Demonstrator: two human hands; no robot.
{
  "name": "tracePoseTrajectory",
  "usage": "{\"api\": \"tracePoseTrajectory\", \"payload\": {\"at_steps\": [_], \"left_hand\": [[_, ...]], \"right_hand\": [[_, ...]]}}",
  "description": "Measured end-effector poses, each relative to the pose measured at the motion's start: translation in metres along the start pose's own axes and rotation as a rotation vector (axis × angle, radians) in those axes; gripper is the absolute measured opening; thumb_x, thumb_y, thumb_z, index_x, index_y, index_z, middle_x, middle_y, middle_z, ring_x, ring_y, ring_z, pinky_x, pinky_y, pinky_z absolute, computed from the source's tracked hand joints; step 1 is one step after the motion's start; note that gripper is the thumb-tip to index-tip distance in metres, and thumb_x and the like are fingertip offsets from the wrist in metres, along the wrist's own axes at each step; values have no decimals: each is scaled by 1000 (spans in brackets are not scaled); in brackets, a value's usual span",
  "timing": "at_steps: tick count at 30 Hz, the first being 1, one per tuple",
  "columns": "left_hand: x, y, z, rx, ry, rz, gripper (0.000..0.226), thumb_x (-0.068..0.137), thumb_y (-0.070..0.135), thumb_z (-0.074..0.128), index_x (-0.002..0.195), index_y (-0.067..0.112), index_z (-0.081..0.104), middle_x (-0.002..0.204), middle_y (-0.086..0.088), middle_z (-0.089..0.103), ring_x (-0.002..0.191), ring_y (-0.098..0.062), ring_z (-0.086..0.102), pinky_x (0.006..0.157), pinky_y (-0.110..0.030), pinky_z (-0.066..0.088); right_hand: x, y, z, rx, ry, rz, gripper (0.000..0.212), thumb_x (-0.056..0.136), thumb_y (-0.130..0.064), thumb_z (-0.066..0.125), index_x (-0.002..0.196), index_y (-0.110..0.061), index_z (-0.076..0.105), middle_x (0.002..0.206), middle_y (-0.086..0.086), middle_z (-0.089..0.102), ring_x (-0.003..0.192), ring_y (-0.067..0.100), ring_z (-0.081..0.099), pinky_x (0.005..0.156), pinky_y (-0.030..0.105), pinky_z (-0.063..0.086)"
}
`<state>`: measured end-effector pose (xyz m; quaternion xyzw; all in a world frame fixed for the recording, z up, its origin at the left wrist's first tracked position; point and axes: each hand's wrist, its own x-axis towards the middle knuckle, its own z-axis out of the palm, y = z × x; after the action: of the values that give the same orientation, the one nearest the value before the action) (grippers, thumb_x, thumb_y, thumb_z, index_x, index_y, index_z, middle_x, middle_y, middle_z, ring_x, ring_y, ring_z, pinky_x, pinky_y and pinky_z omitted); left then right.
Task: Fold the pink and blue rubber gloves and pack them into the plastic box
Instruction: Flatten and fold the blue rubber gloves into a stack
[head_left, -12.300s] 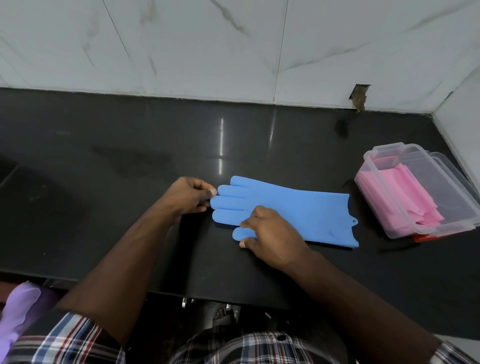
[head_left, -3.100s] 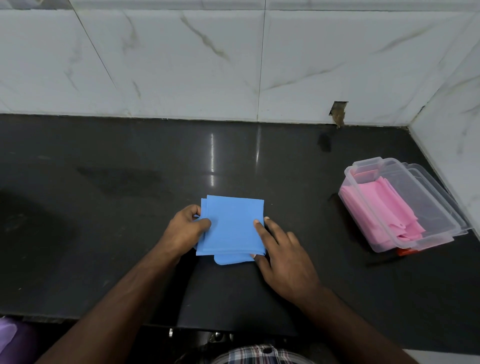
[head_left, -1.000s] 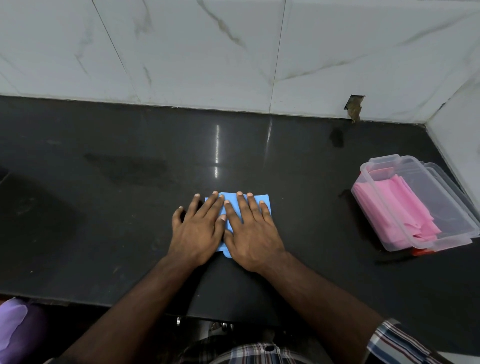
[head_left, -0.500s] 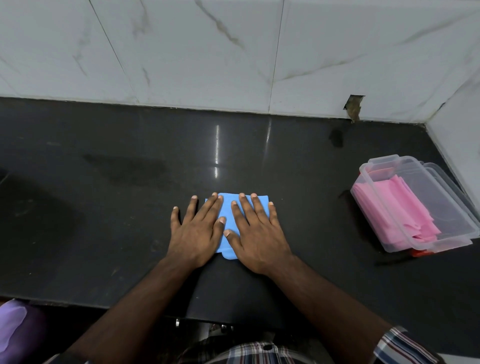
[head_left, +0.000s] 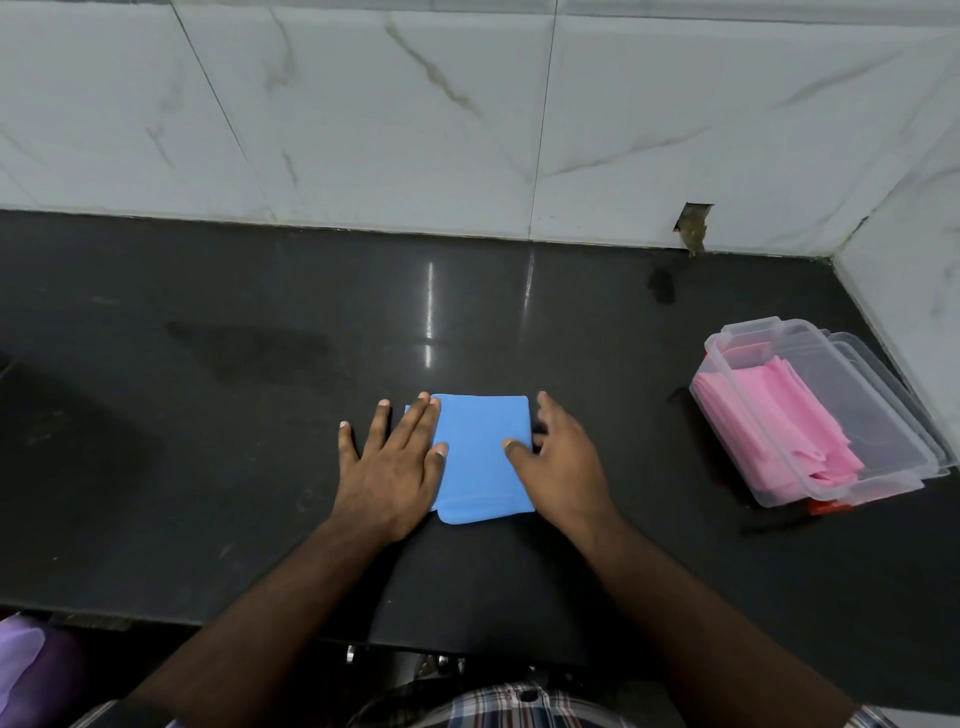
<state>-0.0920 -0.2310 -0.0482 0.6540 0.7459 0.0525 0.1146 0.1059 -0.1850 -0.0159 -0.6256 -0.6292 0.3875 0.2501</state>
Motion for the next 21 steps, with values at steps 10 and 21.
{"api": "tracePoseTrajectory", "payload": {"at_steps": [10,21], "left_hand": [[0,0,1,21,-11,3,62,102,53,7,160,35,-7,168,19,-3,156,-21,-3,121,-64,1],[13,-2,-43,-292,-133,-63,77,98,60,42,161,34,5,168,18,6,156,-19,0,120,-64,-3]], "right_hand": [[-9,-18,-11,651,-304,388,34,80,-21,80,108,-11,64,98,2,77,89,20,75,86,47,59],[-18,-32,-7,650,-233,191,46,81,7,65,116,-22,54,107,2,69,93,21,71,74,45,62]]}}
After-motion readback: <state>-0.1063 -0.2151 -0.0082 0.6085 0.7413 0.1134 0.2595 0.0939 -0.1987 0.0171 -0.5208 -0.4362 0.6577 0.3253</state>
